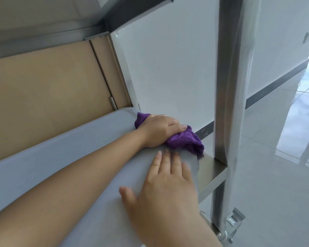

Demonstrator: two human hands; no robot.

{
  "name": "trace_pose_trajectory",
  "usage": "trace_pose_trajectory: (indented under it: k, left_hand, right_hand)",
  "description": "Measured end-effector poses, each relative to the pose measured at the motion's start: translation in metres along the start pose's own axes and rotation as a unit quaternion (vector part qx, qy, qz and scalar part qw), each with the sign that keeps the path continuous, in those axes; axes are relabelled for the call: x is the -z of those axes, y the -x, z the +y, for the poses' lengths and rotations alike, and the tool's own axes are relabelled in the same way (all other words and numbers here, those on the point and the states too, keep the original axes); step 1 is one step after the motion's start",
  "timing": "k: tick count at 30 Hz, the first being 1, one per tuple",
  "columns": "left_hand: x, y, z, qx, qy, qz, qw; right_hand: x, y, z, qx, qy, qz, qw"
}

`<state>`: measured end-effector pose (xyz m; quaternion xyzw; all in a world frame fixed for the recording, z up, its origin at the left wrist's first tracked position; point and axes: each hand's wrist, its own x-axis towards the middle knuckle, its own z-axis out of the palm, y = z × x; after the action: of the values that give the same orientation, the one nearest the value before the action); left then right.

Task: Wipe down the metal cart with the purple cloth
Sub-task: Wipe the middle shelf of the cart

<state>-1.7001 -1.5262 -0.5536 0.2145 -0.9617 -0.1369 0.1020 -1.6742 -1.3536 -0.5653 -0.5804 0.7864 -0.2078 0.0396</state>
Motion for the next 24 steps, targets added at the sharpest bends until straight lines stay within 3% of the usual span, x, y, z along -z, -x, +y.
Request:
trace_pose_trajectory:
  k: [1,11,17,20,24]
  left_hand:
    - [0.002,-0.002,-0.006,0.007,-0.001,-0.003,1.000]
    - [0.018,-0.018,-0.052,0.073,-0.011,0.004,0.997]
    - [0.029,-0.029,-0.078,0.111,-0.083,-0.023,0.990]
    - [0.035,-0.036,-0.097,0.125,-0.204,-0.060,0.969]
    - [0.042,-0.036,-0.113,0.193,-0.202,-0.053,0.959]
  right_hand:
    - [-0.004,-0.002,0.006,0.034,0.013,0.005,0.999]
    - [0.013,-0.025,0.031,0.056,-0.011,-0.034,0.998]
    - [-0.008,-0.029,0.025,-0.009,-0.076,0.086,0.993]
    - [-0.010,-0.030,0.023,-0.022,-0.092,0.059,0.994]
    - [-0.014,-0.031,0.022,-0.015,-0.063,0.080,0.995]
